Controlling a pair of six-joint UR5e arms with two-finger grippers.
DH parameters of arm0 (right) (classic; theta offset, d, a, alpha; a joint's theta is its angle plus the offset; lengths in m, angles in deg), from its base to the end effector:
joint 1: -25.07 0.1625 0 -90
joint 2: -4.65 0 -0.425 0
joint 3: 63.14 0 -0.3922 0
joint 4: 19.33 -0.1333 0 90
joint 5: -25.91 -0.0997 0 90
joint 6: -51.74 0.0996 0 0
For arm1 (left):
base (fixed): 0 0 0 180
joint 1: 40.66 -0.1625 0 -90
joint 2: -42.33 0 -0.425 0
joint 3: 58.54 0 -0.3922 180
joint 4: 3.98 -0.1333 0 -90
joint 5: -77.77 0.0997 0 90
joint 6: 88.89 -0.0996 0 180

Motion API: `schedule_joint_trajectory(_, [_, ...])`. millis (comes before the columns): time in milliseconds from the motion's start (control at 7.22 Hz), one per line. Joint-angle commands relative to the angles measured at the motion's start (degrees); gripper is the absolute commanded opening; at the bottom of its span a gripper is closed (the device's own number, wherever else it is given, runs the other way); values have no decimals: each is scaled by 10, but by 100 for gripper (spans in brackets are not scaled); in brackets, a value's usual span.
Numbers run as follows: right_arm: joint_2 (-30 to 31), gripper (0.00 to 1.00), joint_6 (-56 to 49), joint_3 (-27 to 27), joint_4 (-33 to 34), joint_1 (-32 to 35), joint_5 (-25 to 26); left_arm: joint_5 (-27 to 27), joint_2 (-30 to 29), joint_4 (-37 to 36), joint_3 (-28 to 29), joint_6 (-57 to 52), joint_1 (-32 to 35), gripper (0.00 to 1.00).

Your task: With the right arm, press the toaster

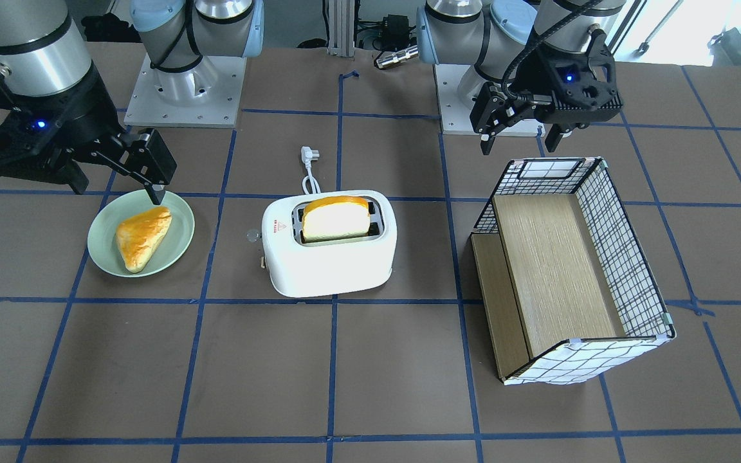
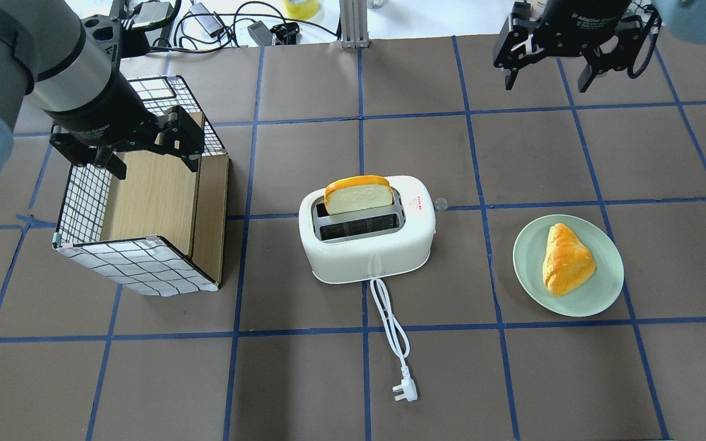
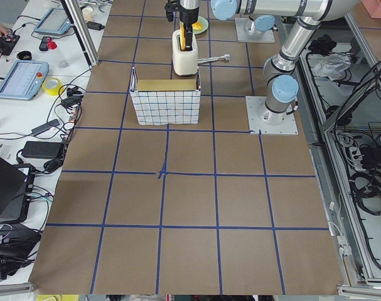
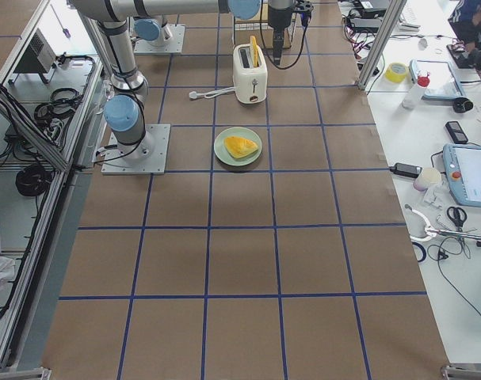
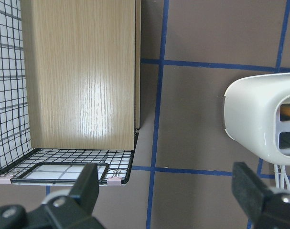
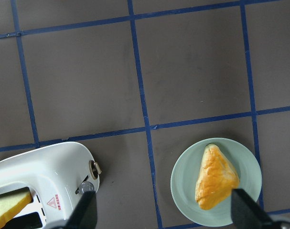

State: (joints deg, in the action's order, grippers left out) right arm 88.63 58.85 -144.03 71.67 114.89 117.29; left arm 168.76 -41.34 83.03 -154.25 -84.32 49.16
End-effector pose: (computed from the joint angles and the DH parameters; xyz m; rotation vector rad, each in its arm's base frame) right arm 0.1292 -0.5432 0.5141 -0.1997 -3.1134 0.1135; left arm -0.1302 -0.4515 0.4960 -0.1304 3.1224 -0.0994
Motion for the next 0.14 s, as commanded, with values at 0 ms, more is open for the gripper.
schedule_joint_trajectory(0, [-1,100,-1,-1,1,0,-2,0,0,0,0,0,0,100])
